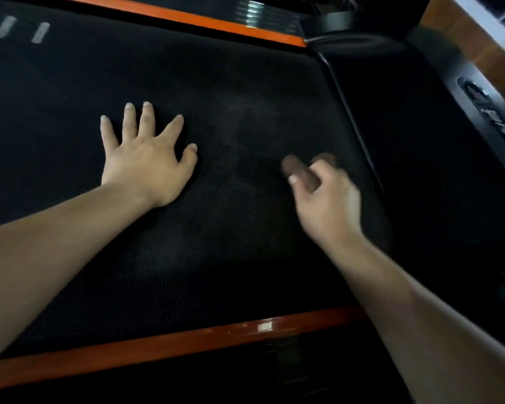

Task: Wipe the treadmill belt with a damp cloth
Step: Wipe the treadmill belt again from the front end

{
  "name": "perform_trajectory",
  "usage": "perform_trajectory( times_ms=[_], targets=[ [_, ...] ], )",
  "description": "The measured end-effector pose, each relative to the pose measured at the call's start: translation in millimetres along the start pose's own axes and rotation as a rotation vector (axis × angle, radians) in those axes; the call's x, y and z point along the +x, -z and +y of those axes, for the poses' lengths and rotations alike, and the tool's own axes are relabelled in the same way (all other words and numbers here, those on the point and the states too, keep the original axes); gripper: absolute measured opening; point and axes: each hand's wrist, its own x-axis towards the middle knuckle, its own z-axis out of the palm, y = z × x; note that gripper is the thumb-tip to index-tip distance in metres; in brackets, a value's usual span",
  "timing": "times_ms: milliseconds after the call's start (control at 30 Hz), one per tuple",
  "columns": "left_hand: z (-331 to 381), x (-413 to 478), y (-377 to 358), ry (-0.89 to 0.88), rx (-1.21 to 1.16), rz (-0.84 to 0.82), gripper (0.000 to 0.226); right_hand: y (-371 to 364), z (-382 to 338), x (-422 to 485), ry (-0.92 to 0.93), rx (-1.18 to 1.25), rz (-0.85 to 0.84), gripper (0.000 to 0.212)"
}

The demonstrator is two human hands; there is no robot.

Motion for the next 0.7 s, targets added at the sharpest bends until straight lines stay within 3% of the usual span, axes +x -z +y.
perform_trajectory(
  times_ms=[100,267,400,467,533,633,700],
  targets=[
    [0,-2,0,-0.008,-0.012,0.003,0.07,10,6,-9,0.137,-0.128,-0.026,0.025],
    [0,-3,0,-0.015,-0.017,0.014,0.069,25,31,27,-0.161,-0.171,0.008,0.027],
    [-1,-6,2,-0.02,-0.056,0.019,0.067,16,-11,-41,0.149,-0.075,-0.047,0.023],
    [1,-18,6,-0.038,-0.095,0.005,0.066,25,-5,-40,0.248,-0.156,-0.114,0.027],
    [4,-39,8,-0.074,-0.1,-0.033,0.066,34,19,-15,0.159,-0.303,-0.082,0.032],
    [5,-75,6,-0.158,-0.079,-0.069,0.068,47,40,1,-0.113,-0.318,-0.02,0.027],
    [-2,-88,7,-0.197,-0.08,-0.073,0.07,37,22,-20,-0.096,-0.221,-0.015,0.024]
  ],
)
